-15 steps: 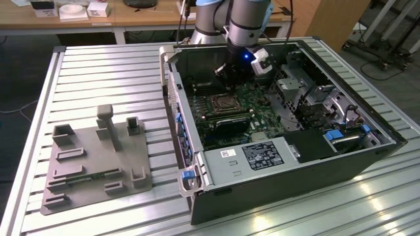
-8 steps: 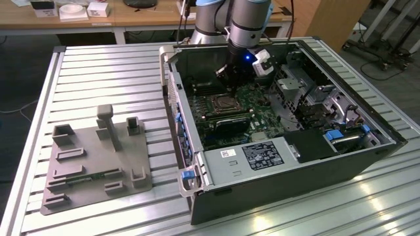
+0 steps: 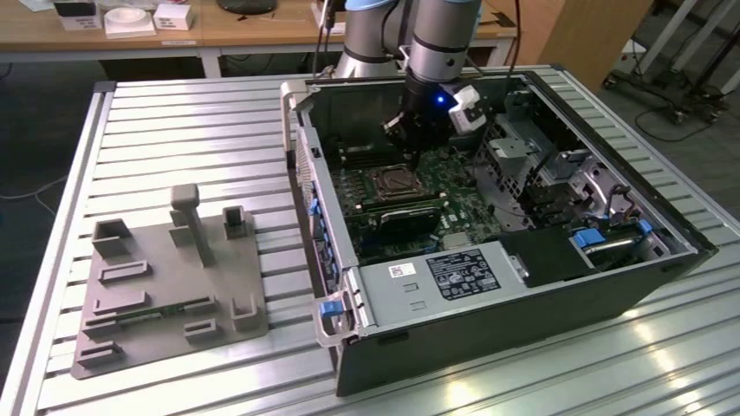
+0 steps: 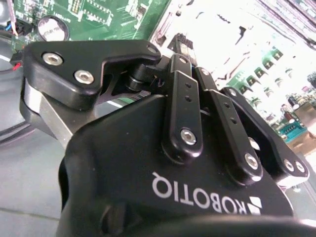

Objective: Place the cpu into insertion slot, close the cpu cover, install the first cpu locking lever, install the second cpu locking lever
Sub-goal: 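Install the second cpu locking lever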

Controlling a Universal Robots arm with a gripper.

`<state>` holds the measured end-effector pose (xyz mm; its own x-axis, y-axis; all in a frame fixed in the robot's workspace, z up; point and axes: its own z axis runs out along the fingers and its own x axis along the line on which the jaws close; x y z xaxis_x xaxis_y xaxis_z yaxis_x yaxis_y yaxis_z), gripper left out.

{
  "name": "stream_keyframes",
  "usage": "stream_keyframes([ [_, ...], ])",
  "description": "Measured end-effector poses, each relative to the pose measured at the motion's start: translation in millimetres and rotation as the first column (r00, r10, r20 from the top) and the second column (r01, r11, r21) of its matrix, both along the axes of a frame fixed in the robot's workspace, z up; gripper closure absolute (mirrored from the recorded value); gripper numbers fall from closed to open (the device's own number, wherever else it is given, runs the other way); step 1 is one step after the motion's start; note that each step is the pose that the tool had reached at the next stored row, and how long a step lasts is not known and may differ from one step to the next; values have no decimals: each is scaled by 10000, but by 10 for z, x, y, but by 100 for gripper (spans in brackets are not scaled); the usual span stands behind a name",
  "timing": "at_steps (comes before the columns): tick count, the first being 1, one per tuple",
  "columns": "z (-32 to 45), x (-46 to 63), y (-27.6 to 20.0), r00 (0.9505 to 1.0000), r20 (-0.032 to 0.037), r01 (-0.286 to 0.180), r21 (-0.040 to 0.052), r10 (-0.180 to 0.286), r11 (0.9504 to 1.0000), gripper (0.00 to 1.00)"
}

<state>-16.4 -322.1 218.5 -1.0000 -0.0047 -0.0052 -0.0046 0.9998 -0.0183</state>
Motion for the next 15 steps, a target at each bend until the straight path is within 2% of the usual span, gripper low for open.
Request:
stream_keyframes([
  [3,72,0,-1,10000,0,-1,-1,1,10000,90],
  [7,96,1,-25,10000,0,-1,-21,1,10000,90],
  [15,98,0,-173,10000,1,-1,-40,1,10000,90],
])
